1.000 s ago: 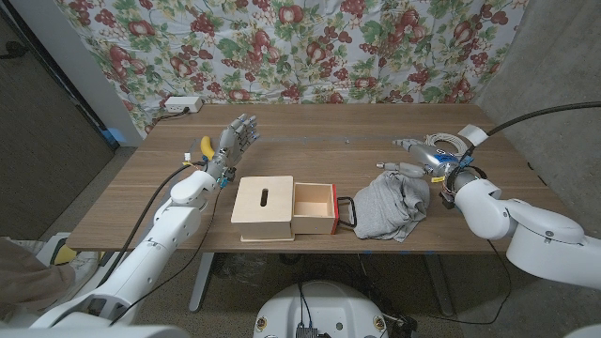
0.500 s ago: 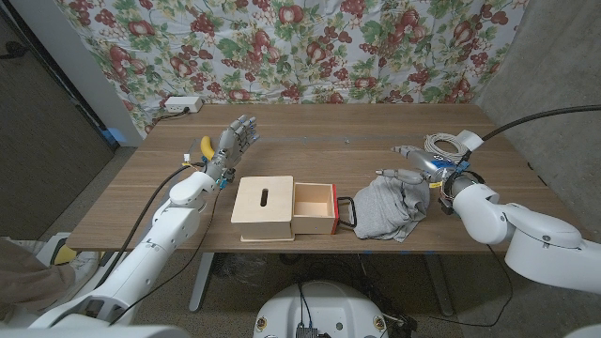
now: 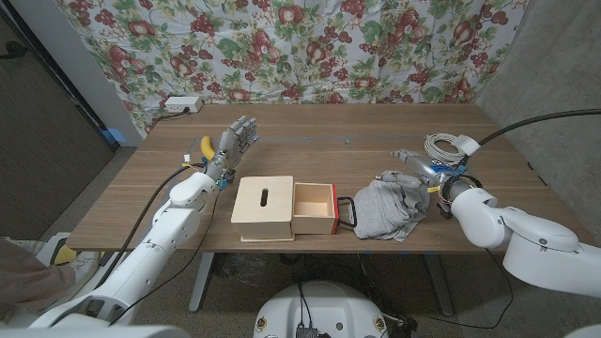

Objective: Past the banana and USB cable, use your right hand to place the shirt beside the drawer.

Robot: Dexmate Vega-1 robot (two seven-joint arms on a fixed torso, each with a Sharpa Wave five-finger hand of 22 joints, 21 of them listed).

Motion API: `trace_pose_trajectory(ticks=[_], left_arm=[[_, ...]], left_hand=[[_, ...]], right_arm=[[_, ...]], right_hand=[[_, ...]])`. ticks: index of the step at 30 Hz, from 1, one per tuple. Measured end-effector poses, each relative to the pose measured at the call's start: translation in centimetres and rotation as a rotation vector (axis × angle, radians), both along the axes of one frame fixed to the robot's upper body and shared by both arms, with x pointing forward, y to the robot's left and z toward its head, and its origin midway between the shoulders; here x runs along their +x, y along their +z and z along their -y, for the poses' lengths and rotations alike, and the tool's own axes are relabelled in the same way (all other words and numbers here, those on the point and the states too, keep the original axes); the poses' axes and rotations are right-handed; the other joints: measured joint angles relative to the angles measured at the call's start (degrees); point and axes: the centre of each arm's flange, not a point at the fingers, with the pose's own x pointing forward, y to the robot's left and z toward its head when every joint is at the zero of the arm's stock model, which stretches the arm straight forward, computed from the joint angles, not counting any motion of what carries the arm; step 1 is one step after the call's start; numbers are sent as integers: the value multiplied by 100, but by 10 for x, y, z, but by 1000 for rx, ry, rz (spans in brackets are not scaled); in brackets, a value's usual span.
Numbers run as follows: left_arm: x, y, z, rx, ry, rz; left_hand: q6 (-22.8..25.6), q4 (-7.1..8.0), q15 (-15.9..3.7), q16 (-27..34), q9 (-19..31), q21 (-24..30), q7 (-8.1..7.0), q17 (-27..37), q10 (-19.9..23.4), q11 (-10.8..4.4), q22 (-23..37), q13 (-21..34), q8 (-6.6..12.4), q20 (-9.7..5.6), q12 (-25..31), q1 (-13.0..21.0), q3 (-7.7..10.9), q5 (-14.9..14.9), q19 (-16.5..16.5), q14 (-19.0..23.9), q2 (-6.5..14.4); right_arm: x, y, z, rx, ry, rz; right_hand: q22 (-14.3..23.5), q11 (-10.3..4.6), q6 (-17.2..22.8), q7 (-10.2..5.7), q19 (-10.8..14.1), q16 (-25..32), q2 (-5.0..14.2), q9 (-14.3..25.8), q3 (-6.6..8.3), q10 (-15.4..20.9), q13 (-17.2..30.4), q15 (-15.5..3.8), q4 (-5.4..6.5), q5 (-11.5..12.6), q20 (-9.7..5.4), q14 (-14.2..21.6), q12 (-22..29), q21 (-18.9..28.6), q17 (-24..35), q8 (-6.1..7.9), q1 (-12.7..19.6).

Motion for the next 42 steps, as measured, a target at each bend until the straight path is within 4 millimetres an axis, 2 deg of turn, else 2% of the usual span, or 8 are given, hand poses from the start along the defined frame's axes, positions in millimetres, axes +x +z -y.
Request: trace_pose_trajectory(ticks=[9, 16, 27, 31, 42], left_arm=[[3, 0, 0, 2, -3, -5], [5, 0, 0, 0, -4, -7], [6, 1, 1, 1, -4, -9], [6, 2, 1, 2, -5, -9], [8, 4, 0, 6, -8, -8]], left_hand=[[0, 0, 0, 0, 0, 0, 0, 0, 0, 0, 0, 0, 0, 0, 0, 0, 0, 0, 0, 0, 0], [0, 0, 22, 0, 0, 0, 0, 0, 0, 0, 0, 0, 0, 0, 0, 0, 0, 0, 0, -21, 0], [0, 0, 22, 0, 1, 0, 0, 0, 0, 0, 0, 0, 0, 0, 0, 0, 0, 0, 0, -21, 0], [0, 0, 22, 0, 1, 0, 0, 0, 0, 0, 0, 0, 0, 0, 0, 27, 0, 0, 0, -21, 27], [0, -25, 21, 0, 1, 0, 0, 0, 0, 0, 0, 0, 0, 0, 0, 32, 25, 0, 0, -21, 32]], right_arm=[[2, -4, -2, -1, 0, -19], [5, -5, 0, -3, -5, -28], [9, -7, -1, -5, 7, -47], [10, -7, -1, -6, 10, -52], [12, -11, -5, -13, 21, -78]], right_hand=[[0, 0, -69, 12, 40, -23, -29, 0, 0, 0, 0, 0, 0, 0, 40, 0, 0, 0, -1, -40, 30], [14, 0, -68, 13, 173, -22, 0, 0, 0, 0, 0, -6, 0, 0, 173, 77, 0, 0, -1, -40, 59], [14, 0, -66, 12, 256, -22, 0, -1, -25, 0, -1, -2, -25, 43, 175, 126, 1, 21, -1, -34, 59], [14, 0, -23, -71, 305, -22, 32, -1, -25, 0, 0, 0, -25, 43, 164, 143, 1, 21, -1, -12, 90], [14, 1, -24, -70, 305, -22, 9, -1, -25, 1, -1, 0, -25, 43, 164, 143, 29, 21, -1, -12, 113]])
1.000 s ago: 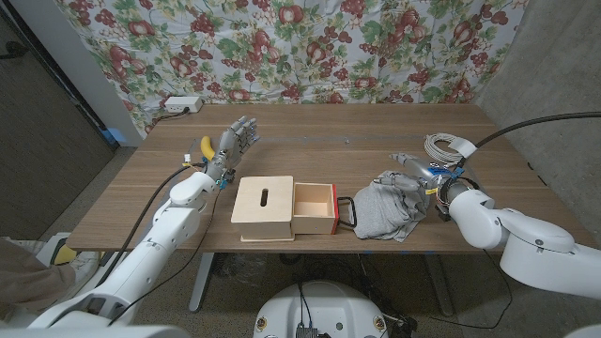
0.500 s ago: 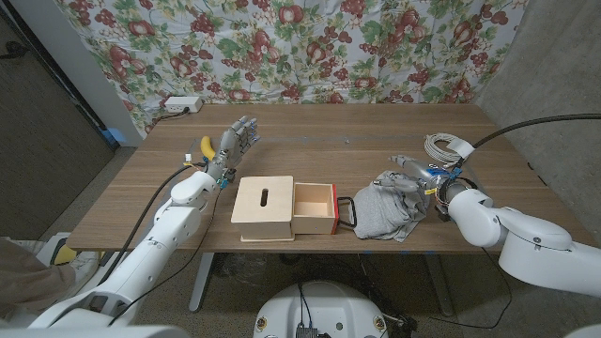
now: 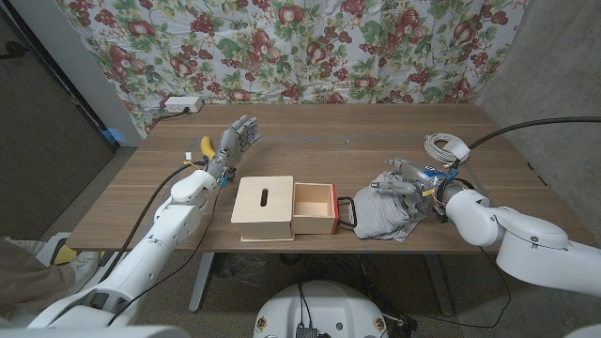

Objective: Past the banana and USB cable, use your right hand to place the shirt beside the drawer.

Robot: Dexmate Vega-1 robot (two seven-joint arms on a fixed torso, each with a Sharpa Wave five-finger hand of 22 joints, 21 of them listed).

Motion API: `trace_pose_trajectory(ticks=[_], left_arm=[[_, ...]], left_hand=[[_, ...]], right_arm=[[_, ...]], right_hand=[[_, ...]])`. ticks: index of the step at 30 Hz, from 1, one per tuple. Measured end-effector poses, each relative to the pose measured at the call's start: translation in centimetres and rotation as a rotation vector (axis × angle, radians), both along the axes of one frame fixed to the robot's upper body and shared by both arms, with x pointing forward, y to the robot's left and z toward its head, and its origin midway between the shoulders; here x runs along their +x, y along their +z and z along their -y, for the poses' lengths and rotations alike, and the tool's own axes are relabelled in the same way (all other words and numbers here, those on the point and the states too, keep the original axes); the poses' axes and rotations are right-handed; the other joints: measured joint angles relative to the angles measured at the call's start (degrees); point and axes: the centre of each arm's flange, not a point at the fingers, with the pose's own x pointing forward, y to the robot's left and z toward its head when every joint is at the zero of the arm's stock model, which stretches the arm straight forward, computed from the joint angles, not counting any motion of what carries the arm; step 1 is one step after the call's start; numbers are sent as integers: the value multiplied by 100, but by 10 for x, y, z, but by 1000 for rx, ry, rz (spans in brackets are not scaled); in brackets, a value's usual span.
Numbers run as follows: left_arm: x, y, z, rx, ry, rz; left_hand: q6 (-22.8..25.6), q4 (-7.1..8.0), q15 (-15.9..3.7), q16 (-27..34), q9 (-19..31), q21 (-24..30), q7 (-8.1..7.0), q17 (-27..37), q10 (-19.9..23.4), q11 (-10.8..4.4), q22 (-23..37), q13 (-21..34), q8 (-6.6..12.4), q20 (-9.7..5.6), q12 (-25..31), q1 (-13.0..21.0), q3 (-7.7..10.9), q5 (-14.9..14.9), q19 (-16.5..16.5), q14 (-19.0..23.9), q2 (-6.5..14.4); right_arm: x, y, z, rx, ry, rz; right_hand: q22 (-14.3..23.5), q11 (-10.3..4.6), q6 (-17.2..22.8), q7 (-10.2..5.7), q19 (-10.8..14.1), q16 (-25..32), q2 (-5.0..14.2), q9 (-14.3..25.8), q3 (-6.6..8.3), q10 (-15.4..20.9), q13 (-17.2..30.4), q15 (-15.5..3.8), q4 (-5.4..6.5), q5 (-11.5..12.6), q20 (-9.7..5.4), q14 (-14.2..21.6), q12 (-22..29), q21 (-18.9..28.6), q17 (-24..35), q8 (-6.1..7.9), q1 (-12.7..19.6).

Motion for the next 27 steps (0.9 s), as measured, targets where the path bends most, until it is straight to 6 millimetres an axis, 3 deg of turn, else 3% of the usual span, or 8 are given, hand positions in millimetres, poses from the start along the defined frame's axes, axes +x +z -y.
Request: trace_pose_trajectory(ticks=[11, 18, 27], left_arm=[[-1, -3, -1, -3, 1, -1], [-3, -4, -3, -6, 4, 0], [-4, -5, -4, -6, 5, 1]], left_hand=[[0, -12, 0, 0, 0, 0, 0, 0, 0, 0, 0, 0, 0, 0, 0, 0, -12, 0, 0, 0, 0], [0, -16, 0, 0, 0, 0, 0, 0, 0, 0, 0, 0, 0, 0, 0, 0, -17, 0, 0, 0, 0], [0, -16, -22, 0, 0, 0, 0, 0, -32, 32, 0, 0, 0, 0, 0, 0, -16, 0, 0, -21, 0]], right_arm=[[1, -2, -2, -23, 1, -23], [1, -3, -3, -32, 4, -33], [2, -6, -3, -51, 7, -53]], right_hand=[[0, 0, 0, 0, 1, 0, 0, 0, 0, 0, 0, 0, 0, 0, 1, 0, 0, 0, 0, 0, 0], [-1, 0, -22, 23, 111, 0, 0, 0, -24, 0, 0, -7, 24, 0, 156, 56, 0, 0, 0, 0, 0], [-1, -21, -22, 23, 134, 0, 0, 0, -48, 23, 0, 0, 0, 45, 133, 62, 0, 0, 0, 0, 0]])
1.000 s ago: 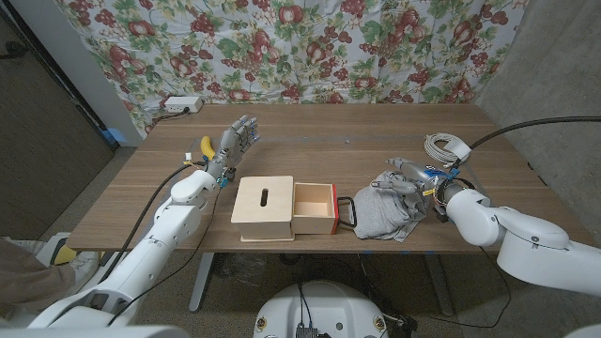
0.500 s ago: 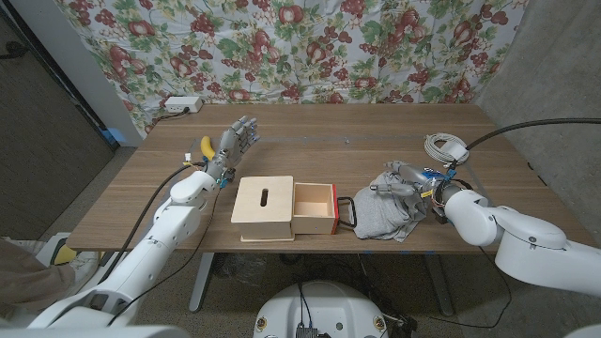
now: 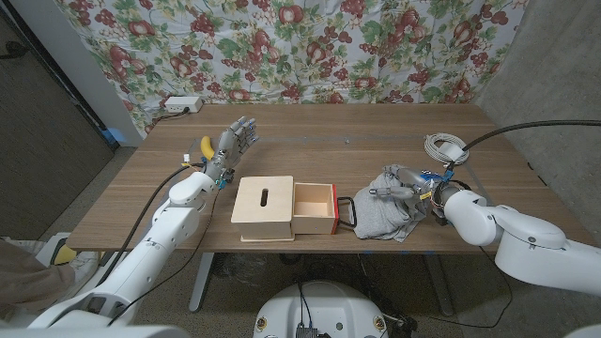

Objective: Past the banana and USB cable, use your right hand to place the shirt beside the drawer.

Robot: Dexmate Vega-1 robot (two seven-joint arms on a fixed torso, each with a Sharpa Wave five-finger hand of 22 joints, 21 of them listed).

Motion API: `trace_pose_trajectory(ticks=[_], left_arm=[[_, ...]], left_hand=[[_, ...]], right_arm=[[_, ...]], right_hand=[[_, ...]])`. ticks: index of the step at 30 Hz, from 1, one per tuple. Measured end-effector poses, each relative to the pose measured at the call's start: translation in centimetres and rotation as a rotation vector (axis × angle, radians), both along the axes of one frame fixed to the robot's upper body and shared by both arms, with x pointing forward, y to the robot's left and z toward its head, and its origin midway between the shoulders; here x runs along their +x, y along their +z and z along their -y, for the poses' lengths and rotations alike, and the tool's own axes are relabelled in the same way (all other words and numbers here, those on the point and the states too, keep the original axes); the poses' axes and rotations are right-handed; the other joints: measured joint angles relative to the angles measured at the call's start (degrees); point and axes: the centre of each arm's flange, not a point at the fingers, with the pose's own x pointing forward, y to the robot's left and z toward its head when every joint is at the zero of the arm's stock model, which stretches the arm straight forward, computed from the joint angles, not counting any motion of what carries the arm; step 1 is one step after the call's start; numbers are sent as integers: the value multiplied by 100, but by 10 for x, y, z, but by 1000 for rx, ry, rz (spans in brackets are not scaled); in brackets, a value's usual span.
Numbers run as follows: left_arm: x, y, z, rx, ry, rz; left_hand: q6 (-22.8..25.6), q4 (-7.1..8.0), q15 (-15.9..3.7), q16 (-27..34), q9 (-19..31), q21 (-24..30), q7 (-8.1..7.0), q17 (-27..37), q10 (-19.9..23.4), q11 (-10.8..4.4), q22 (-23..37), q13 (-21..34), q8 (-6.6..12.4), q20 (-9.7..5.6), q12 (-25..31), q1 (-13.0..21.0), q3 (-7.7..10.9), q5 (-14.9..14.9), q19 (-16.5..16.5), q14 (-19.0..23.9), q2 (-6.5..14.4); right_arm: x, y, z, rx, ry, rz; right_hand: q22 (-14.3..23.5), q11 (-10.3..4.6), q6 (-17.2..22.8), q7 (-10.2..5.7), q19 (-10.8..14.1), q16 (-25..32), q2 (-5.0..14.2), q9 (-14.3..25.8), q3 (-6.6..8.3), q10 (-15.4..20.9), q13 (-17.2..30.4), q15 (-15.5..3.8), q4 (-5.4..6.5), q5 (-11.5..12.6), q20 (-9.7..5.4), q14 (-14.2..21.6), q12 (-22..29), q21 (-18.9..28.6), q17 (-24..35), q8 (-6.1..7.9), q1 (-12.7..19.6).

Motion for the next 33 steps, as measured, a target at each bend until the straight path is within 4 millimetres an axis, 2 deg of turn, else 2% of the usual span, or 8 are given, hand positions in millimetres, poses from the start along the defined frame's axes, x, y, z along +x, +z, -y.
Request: trace_pose_trajectory(ticks=[7, 14, 18, 21, 23, 26, 33], left_arm=[[-1, 0, 0, 0, 0, 1], [-1, 0, -1, 1, 0, 1], [-1, 0, -1, 1, 0, 1], [-1, 0, -1, 2, 0, 2], [-1, 0, -1, 2, -1, 2], [-1, 1, -1, 3, -1, 3], [0, 1, -2, 4, -2, 3]], left_hand=[[0, -16, -9, 0, 0, 0, 0, 0, 0, 0, 0, 0, 0, 0, 0, 0, -16, 0, 0, -9, 0], [0, -16, -9, 0, 0, 0, 0, 0, 0, 0, 0, 0, 0, 0, 0, 0, -16, 0, 0, -9, 0], [32, -16, -7, 0, 0, 0, 32, 0, 0, 0, 0, 0, 0, 0, 0, 0, -16, 0, 0, -11, 0], [32, -16, 13, 0, 0, 0, 32, 0, 0, 0, 0, 0, 0, 0, 0, 0, -16, 0, 0, -30, 0], [32, -16, 12, 0, 0, 0, 31, 0, 0, 0, 0, 0, 0, 0, 0, 0, -16, 0, 0, -30, 0], [32, -15, 12, 0, 0, -21, 31, 0, 0, 0, 0, 0, 0, 0, 0, 0, -16, 0, 0, -30, 0], [31, -15, 12, 0, 0, -21, 31, 0, 0, 0, 0, 0, 43, 0, 0, 0, -16, 0, 0, -30, 0]], right_arm=[[1, -3, 0, -14, 1, -14], [3, -5, -1, -25, 0, -23], [5, -8, -1, -30, -1, -33], [6, -9, -1, -33, -3, -38], [7, -10, -1, -33, -3, -40], [8, -11, -2, -33, -3, -44], [9, -14, -2, -40, -4, -54]], right_hand=[[0, -3, 0, 0, 13, 3, 0, 0, 0, 3, 0, -19, 0, 0, -11, 61, 0, 0, 0, 0, 0], [6, -30, 0, 0, 362, 22, -29, 0, -8, 31, 0, 0, 9, 0, 112, 80, 0, 84, 30, 0, 31], [30, -30, 0, 0, 461, 22, 0, -1, -8, 31, 0, -20, 9, 0, 172, 105, 0, 107, 30, 0, 59], [30, -53, 0, 0, 599, 22, 1, -1, -25, 7, 0, 0, 26, 0, 160, 144, 0, 153, 30, 0, 60], [30, -60, 0, 0, 680, 22, 23, -1, -32, -5, 0, 0, 33, 0, 124, 144, 0, 190, 30, 0, 82], [30, -51, -30, -30, 929, 22, 46, -1, -32, -34, 0, -1, 33, 0, 79, 186, 0, 268, 29, 0, 106], [55, -72, -31, -32, 1475, 47, 84, -1, -40, -55, 31, 2, 24, 45, -186, 308, 0, 440, 29, 0, 220]])
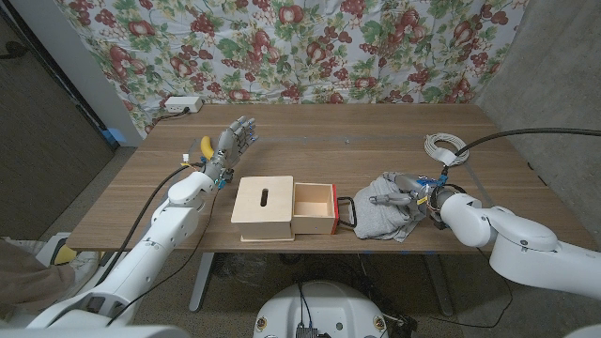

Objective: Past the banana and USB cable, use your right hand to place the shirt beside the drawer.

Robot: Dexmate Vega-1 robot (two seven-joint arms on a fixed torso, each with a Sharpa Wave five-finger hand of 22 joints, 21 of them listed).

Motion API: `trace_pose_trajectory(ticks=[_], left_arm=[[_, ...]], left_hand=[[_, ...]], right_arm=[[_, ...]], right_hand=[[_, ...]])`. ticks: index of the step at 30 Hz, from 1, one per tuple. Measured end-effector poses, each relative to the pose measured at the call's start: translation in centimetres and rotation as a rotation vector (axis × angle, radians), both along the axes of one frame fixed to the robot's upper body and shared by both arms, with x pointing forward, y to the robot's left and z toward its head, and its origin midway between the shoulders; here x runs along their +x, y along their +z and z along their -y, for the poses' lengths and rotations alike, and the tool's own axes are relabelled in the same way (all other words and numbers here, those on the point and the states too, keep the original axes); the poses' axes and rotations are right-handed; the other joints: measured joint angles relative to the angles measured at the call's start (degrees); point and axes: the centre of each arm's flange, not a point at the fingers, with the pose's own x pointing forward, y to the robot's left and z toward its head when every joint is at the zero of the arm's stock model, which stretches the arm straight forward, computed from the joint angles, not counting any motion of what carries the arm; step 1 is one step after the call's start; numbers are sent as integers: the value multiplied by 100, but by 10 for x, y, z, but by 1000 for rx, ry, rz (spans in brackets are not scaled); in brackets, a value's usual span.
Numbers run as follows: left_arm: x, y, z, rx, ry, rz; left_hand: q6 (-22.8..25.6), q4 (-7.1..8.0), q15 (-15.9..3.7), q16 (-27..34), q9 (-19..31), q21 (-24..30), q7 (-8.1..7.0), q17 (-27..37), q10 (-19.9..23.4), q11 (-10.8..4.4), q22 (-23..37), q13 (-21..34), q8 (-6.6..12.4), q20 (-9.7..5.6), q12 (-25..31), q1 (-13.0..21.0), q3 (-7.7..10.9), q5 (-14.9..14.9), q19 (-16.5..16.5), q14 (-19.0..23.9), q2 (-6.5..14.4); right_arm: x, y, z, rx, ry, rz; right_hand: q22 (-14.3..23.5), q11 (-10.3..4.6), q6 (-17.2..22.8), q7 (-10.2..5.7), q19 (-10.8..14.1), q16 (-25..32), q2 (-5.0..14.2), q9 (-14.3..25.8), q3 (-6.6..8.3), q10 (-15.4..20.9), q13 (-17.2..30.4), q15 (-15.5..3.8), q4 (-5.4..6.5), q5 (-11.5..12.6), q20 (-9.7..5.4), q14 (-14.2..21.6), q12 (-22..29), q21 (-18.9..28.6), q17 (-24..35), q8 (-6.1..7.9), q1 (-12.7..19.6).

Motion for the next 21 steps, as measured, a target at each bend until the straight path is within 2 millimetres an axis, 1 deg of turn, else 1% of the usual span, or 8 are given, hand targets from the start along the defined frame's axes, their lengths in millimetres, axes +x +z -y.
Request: trace_pose_trajectory(ticks=[4, 5, 7, 10, 12, 13, 16, 21], left_arm=[[0, 0, 0, 1, -1, 0], [0, 0, 0, 0, -1, -1], [0, 0, 0, 0, -1, -1], [0, 0, 0, -1, -1, 0], [0, 0, 0, -2, 0, 0], [0, 0, 1, -2, 0, 0], [0, 0, 0, -3, 1, 1], [0, 0, 1, -4, 2, 1]], left_hand=[[0, 0, 0, 0, 0, 0, 0, 0, 0, 0, 0, 0, 0, 0, 0, 29, 0, 0, 0, 0, 29], [0, 0, 0, 0, 0, 0, 0, 0, 0, 0, 0, 0, 0, 0, 0, 29, 0, 0, 0, 0, 29], [0, 0, 0, 0, 0, 0, 0, 0, 0, 0, 0, 0, 0, 0, 0, 29, 0, 0, 0, 0, 29], [0, 0, -12, 0, 0, 0, 0, 0, 0, 0, 0, 0, 0, 0, 0, 30, 0, 0, 0, -53, 29], [0, 0, -11, 0, 0, 0, 0, 0, -22, 22, 0, 0, 0, 0, 0, 29, 0, 0, 0, -52, 29], [0, 0, -11, 0, 0, 0, 0, 0, -31, 31, 0, 0, 0, 0, 0, 28, 0, 0, 0, -52, 31], [0, 0, -11, 0, 0, 1, 0, 0, -31, 31, 0, 0, 0, 0, 0, -2, 0, 0, 0, -52, 60], [0, 0, -11, 0, 0, 1, 0, 0, -32, 30, 0, 0, 0, 0, 0, -2, 0, 0, 0, -52, 60]], right_arm=[[1, -1, 0, -1, -1, -3], [1, -1, 0, -1, -1, -3], [1, -2, 0, 0, -2, -4], [2, -2, 0, 0, -1, -6], [3, -3, 0, 1, -2, -7], [3, -3, 0, 1, 0, -9], [4, -4, 0, 3, -2, -10], [5, -5, 0, 4, 2, -13]], right_hand=[[17, 0, -25, -24, 219, 52, 37, 0, 0, 0, 0, -16, 0, 0, -136, 138, 0, 78, 32, 0, 37], [25, 0, -25, -24, 264, 88, 37, 0, 0, 0, 0, -13, 0, 0, -179, 238, 0, 92, 49, 0, 37], [27, -2, -24, -24, 383, 157, 60, 0, 0, 2, 0, -17, 0, 0, -214, 395, 0, 118, 77, 0, 60], [27, -86, -23, -25, 503, 225, 67, 0, 0, 99, -1, -24, 0, 0, -297, 555, 61, 141, 128, 24, 67], [27, -106, 41, -89, 553, 242, 98, 0, 1, 226, 10, -31, 0, 0, -348, 642, 104, 176, 164, 79, 98], [27, -109, 77, -115, 583, 270, 138, 2, 1, 282, 22, -21, 0, 0, -337, 654, 131, 176, 181, 88, 138], [29, -125, 178, -157, 625, 270, 157, 30, 1, 375, 26, -33, 0, 0, -357, 683, 164, 176, 210, 111, 157], [58, -111, 488, -178, 626, 315, 205, 30, 1, 598, 99, -24, 0, -30, -359, 737, 291, 176, 264, 214, 204]])
